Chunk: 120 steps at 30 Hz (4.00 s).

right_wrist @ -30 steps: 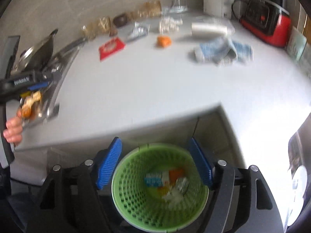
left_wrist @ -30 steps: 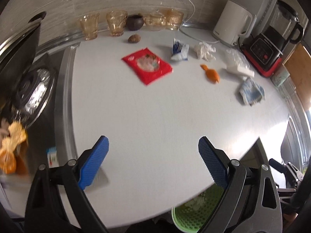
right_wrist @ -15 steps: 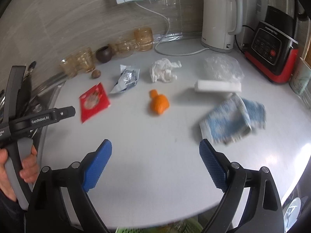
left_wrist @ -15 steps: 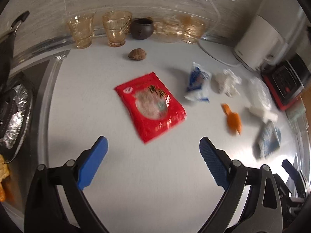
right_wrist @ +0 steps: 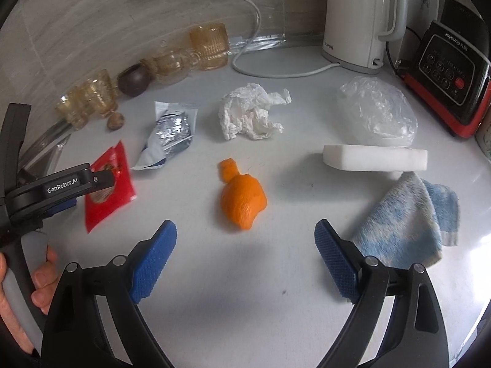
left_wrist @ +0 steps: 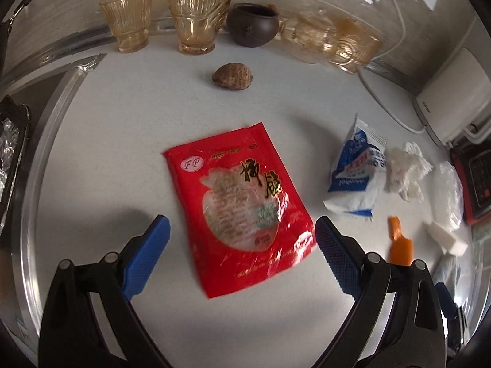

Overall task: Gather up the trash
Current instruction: 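Grasp the red snack packet with the left tool while the right tool grasps an orange peel, then carry the red packet and orange peel down over the green basket, then open both tools to drop the packet and peel into the basket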

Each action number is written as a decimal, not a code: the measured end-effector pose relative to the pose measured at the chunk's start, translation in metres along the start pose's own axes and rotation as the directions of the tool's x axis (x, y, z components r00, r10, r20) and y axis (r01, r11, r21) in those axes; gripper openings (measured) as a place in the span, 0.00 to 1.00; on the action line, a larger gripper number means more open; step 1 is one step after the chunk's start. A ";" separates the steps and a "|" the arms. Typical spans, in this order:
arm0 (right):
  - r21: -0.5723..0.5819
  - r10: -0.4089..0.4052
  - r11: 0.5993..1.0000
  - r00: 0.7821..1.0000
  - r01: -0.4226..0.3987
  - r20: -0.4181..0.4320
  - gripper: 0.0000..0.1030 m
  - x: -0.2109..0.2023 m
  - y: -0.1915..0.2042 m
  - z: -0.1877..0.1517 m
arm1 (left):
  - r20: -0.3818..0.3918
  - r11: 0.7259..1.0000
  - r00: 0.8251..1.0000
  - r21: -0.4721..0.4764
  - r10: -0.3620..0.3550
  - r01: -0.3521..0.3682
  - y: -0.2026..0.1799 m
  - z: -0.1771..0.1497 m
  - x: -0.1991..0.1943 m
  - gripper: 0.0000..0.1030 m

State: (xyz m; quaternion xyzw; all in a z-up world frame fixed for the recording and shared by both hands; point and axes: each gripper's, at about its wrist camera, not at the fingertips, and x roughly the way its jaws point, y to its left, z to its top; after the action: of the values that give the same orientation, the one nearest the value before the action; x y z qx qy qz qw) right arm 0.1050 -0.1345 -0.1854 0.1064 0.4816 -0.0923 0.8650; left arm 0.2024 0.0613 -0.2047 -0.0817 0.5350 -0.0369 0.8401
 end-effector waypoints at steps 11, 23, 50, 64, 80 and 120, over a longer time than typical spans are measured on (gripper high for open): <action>0.018 -0.016 1.000 1.000 0.016 -0.017 0.88 0.023 -0.005 0.008 | 0.007 0.996 0.996 0.024 0.087 -0.087 -0.021 0.005 0.019 0.89; -0.012 -0.038 0.999 0.999 0.038 -0.026 0.76 0.038 0.007 0.015 | 0.065 0.992 0.995 0.092 0.079 -0.085 -0.012 0.001 0.013 0.64; -0.007 0.027 1.000 1.000 -0.027 0.002 0.15 0.014 0.013 0.009 | 0.109 0.969 0.990 0.236 -0.094 0.066 0.021 -0.024 -0.057 0.22; -0.038 0.018 0.999 0.999 -0.017 0.026 0.15 -0.141 -0.035 -0.122 | -0.031 0.819 0.969 0.528 -0.246 0.225 -0.020 -0.191 -0.161 0.23; 0.019 0.070 0.997 0.996 -0.069 -0.053 0.15 -0.212 -0.090 -0.250 | -0.381 0.702 0.916 0.618 -0.125 0.353 -0.076 -0.375 -0.085 0.34; -0.069 0.131 0.988 0.989 -0.136 -0.071 0.79 -0.188 -0.057 -0.229 | -0.023 0.878 0.993 0.465 -0.115 0.112 -0.015 -0.231 -0.159 0.86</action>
State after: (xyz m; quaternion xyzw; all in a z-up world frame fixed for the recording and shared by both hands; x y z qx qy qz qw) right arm -0.1944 -0.1162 -0.1482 0.1095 0.5047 -0.0130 0.8562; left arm -0.0736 0.0475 -0.1555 0.0906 0.5027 -0.2130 0.8329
